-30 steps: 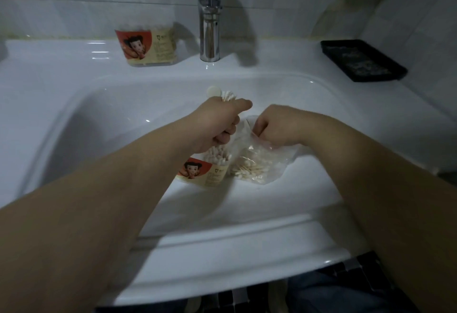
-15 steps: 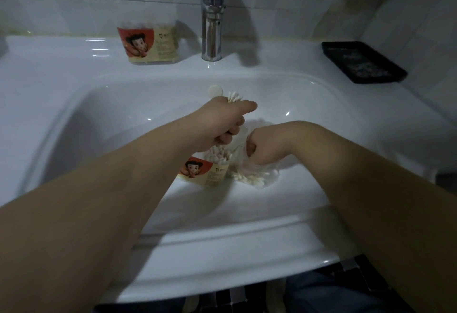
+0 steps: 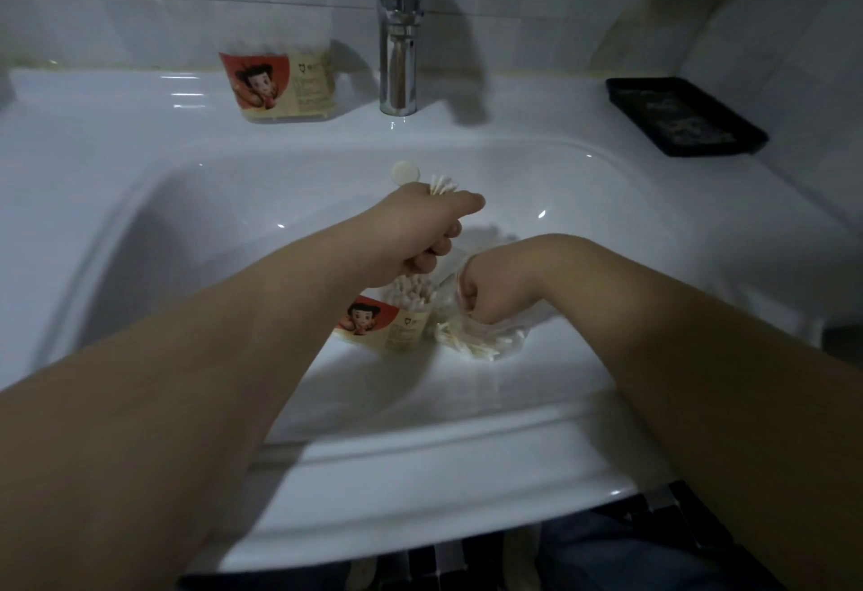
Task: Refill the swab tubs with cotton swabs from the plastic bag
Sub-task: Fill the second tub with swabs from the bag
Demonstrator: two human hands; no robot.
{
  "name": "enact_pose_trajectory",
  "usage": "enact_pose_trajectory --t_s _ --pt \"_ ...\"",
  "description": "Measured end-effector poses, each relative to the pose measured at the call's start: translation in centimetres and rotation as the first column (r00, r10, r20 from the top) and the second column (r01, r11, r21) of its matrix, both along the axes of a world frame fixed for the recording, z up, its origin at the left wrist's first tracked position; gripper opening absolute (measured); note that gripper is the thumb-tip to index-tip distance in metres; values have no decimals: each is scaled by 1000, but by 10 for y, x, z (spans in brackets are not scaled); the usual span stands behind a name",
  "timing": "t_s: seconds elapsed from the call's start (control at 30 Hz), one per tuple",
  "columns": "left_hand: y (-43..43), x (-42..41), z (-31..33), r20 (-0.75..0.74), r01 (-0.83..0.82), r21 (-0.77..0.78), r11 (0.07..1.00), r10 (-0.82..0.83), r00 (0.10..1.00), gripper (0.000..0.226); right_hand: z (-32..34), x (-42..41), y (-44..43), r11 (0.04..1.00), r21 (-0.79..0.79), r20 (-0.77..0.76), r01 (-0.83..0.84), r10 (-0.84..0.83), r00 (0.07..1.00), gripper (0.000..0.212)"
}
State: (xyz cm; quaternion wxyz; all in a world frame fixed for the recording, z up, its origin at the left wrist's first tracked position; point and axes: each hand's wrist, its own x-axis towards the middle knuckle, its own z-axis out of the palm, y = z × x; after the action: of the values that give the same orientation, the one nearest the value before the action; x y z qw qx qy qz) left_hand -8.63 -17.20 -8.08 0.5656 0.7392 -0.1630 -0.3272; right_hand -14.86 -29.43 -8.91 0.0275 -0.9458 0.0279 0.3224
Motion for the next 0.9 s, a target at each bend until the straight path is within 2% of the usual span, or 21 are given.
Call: enact_pose_trajectory --t_s 0.1,0.17,0.3,0.37,0.5,0.57,0.7,0.8,0.9 --pt "0 0 0 19 2 10 1000 -3 1000 20 1 0 -4 1000 -14 5 11 -11 1000 29" --pt "0 0 -1 59 8 36 999 -10 998 21 0 1 -9 1000 -11 54 16 -15 998 17" --pt "-2 -1 -3 210 20 153 988 -52 976 28 1 5 -21 998 48 166 31 -38 985 11" --pt "-2 -3 -2 281 21 193 981 -75 957 31 5 5 -24 998 56 183 30 -40 982 17" --pt "-2 -3 -3 437 6 324 946 -155 886 41 13 2 -27 992 104 254 74 -99 962 12" --pt "-2 -4 -5 458 18 364 931 -195 867 38 16 0 -28 972 196 262 130 -180 948 11" --pt "-1 -3 -4 474 -3 364 931 -183 861 31 22 -2 -28 903 374 271 211 -323 907 22" --pt "0 0 -4 490 -24 378 925 -178 853 25 24 -2 -29 910 363 353 199 -332 875 8" --pt "2 2 -4 508 -34 419 907 -204 837 20 29 -3 -31 897 383 379 222 -371 848 15"
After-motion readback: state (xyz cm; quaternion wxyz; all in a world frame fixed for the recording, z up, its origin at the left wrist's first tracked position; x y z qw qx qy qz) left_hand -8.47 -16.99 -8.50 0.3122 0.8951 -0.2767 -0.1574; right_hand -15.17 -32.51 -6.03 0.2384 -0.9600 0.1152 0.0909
